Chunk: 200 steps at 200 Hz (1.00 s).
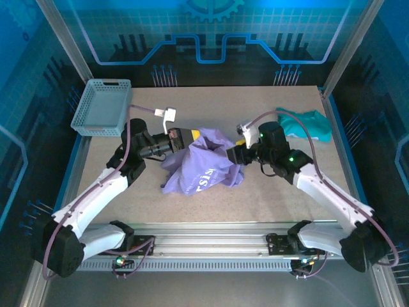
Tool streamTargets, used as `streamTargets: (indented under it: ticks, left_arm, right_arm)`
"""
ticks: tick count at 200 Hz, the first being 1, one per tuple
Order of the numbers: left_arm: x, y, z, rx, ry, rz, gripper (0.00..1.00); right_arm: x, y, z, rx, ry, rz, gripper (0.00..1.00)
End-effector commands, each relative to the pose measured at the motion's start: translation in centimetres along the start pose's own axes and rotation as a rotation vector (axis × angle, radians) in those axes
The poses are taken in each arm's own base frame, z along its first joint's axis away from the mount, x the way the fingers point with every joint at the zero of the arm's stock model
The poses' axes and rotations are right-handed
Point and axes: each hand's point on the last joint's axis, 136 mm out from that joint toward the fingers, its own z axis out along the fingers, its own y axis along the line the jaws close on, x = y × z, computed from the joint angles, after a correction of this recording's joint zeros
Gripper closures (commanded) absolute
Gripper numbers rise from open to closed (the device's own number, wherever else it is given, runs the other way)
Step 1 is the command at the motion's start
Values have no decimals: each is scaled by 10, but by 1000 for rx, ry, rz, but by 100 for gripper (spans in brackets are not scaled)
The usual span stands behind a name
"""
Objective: Fold the inside-out t-shirt
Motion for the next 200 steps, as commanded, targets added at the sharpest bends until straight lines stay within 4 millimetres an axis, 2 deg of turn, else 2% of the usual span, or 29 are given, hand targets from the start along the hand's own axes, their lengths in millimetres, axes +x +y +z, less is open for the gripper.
streamTargets:
  ticks: [1, 4, 8, 22, 39, 47, 52, 83, 91, 97, 104, 112, 130, 141, 148, 165, 177, 185, 200]
  left_arm:
    - [2, -14, -1, 83, 29, 7, 100]
    - [2, -16, -1, 88, 32, 9, 100]
    - [3, -17, -1, 94, 36, 13, 100]
    - [5, -21, -2, 111, 50, 25, 100]
    - [7, -26, -5, 130, 59, 48, 100]
    - [8, -28, -6, 132, 61, 55, 100]
    - [8, -29, -7, 135, 63, 58, 100]
    - [11, -30, -8, 139, 79, 73, 100]
    - [12, -29, -8, 135, 81, 81, 100]
    - [13, -27, -9, 123, 81, 85, 100]
    - [12, -22, -11, 90, 70, 91, 100]
    - [7, -8, -13, 8, 35, 87, 100]
    - [-11, 59, -35, -418, -89, 48, 100]
    - [-19, 92, -54, -636, -135, 44, 100]
    - [-23, 103, -60, -719, -137, 58, 100]
    - [-26, 120, -67, -833, -109, 93, 100]
    - [-24, 127, -71, -884, -82, 98, 95]
    - [-21, 127, -73, -896, -59, 102, 85]
    - [-11, 118, -77, -894, -22, 120, 57]
  right_arm:
    - [-12, 19, -23, 25, -85, -261, 33]
    - [-15, 23, -25, 17, -99, -278, 32]
    - [-7, 25, -22, 7, -90, -291, 32]
    - [-13, 36, -21, -26, -127, -327, 33]
    - [-19, 40, -9, -43, -132, -346, 35]
    - [-15, 38, 1, -37, -107, -359, 35]
    - [-26, 37, 4, -23, -118, -369, 34]
    - [-45, 22, 40, 46, -81, -401, 31]
    - [-52, 18, 48, 59, -75, -391, 36]
    - [-56, 18, 52, 41, -68, -377, 48]
    - [-57, 20, 53, -8, -58, -347, 67]
    - [-55, 33, 46, -134, -54, -308, 84]
    - [-54, 71, 9, -526, -70, -171, 100]
    - [-57, 88, -11, -711, -82, -93, 100]
    - [-58, 96, -18, -782, -83, -61, 100]
    - [-61, 107, -25, -863, -80, -24, 100]
    - [-65, 108, -25, -871, -81, -4, 100]
    - [-67, 105, -22, -862, -82, 13, 100]
    - [-72, 99, -14, -845, -73, 61, 100]
